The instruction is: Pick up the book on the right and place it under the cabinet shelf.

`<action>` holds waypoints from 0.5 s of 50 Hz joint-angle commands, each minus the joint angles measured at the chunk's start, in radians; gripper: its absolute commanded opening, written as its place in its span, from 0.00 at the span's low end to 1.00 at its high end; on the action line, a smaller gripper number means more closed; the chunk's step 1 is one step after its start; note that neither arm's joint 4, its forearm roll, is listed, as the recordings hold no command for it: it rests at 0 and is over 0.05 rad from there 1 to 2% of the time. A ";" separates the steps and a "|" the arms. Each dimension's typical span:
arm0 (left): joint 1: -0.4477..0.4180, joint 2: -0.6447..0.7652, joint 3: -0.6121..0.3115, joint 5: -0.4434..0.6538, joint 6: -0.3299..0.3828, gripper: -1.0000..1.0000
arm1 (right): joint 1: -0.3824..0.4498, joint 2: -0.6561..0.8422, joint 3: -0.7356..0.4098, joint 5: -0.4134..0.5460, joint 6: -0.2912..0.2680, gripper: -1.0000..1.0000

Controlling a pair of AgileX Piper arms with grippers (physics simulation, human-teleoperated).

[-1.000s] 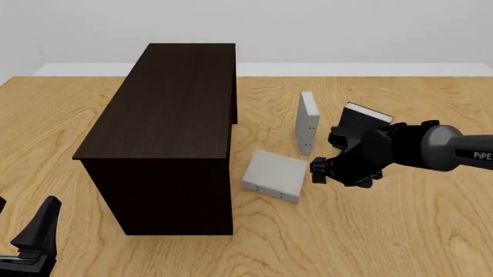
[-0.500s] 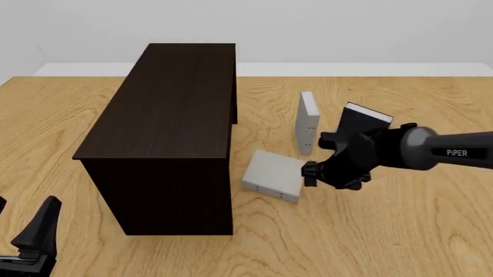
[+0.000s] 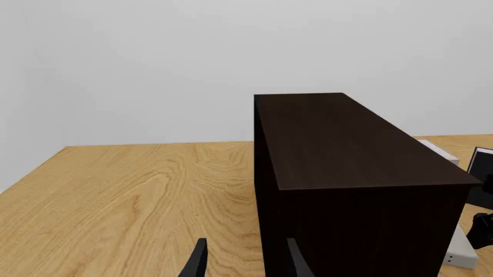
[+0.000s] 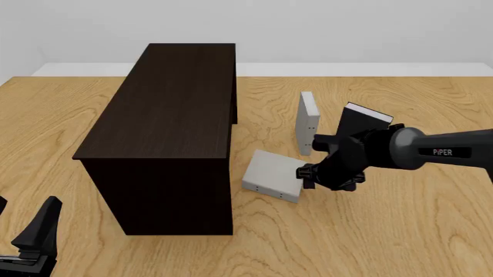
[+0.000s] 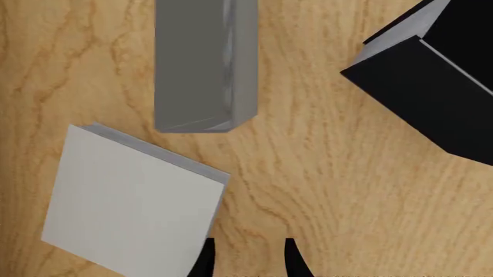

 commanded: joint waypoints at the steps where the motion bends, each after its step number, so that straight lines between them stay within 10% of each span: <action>1: 0.000 0.000 0.001 0.002 -0.001 1.00 | -0.032 0.030 -0.020 -0.001 0.026 1.00; 25: 0.000 0.001 0.003 0.002 -0.002 1.00 | 0.004 0.054 -0.123 0.054 0.010 1.00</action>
